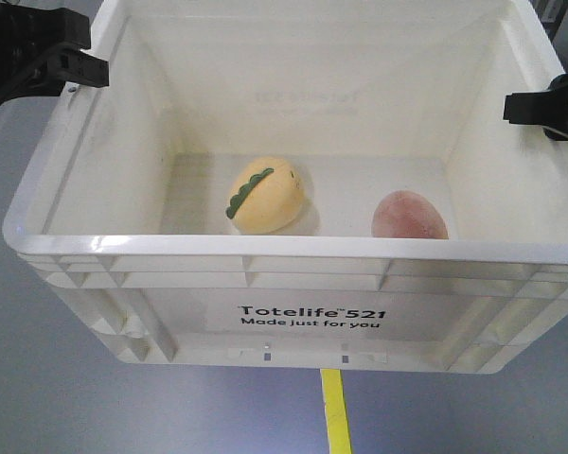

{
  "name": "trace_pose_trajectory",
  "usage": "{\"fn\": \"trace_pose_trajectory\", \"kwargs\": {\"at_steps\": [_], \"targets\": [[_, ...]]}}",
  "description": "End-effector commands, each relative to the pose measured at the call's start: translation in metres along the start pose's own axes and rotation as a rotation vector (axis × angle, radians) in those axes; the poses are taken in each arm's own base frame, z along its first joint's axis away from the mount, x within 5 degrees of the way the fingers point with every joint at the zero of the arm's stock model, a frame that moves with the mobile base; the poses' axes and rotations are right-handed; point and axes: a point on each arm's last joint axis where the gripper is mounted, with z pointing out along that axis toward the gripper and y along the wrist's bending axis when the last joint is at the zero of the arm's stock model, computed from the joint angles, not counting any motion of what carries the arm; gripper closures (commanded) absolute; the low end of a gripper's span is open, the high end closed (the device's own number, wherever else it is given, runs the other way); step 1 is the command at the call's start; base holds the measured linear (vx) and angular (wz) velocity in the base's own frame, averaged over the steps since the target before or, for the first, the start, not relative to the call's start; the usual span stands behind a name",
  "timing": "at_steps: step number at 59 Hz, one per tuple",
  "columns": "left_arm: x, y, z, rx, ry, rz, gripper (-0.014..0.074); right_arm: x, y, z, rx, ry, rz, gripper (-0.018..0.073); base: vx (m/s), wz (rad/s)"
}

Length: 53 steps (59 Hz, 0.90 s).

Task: Place moving items into box and shelve
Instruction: 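Hold the crate with both grippers while the base drives away, then keep gripping the crate rims while the base turns toward the blue-bin shelves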

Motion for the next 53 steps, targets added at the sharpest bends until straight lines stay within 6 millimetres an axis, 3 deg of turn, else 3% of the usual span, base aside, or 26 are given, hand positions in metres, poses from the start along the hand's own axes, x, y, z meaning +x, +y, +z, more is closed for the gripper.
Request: {"fn": "trace_pose_trajectory", "kwargs": {"at_steps": [1, 53], "targets": [[-0.0155, -0.0168, -0.0235, 0.084, -0.174, -0.01, 0.0603, -0.0244, 0.0038, -0.0185, -0.013, -0.2, 0.024, 0.0565, 0.34, -0.16], [-0.0155, -0.0168, -0.0235, 0.084, -0.174, -0.01, 0.0603, -0.0244, 0.0038, -0.0185, -0.013, -0.2, 0.024, 0.0565, 0.29, -0.26]]}}
